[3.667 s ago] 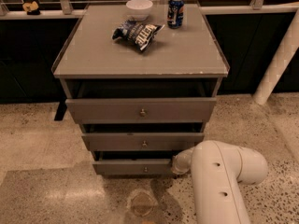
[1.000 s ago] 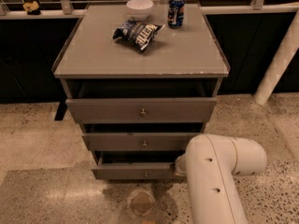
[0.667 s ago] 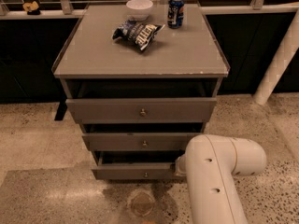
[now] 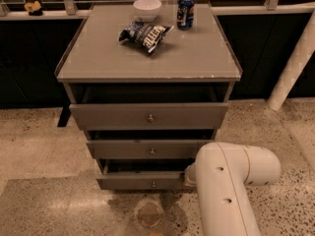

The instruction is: Open bottom drawer

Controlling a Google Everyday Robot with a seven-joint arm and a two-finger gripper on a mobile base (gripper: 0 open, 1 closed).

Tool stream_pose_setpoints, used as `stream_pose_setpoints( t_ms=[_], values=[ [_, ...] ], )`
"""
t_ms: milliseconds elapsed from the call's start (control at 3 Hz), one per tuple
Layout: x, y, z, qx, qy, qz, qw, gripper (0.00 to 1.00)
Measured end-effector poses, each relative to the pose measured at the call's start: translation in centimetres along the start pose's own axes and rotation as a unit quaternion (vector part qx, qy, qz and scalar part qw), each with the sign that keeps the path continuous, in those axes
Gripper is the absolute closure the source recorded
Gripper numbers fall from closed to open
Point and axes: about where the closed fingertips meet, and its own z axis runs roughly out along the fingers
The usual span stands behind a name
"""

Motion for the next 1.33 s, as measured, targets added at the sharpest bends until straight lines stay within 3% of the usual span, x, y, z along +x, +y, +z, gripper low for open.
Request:
stream_pose_setpoints(
  t_ms=[1333],
  values=[
    [0.4,1.7,0.1,-0.010,0.000,0.005,0.9999,1.00]
  ],
)
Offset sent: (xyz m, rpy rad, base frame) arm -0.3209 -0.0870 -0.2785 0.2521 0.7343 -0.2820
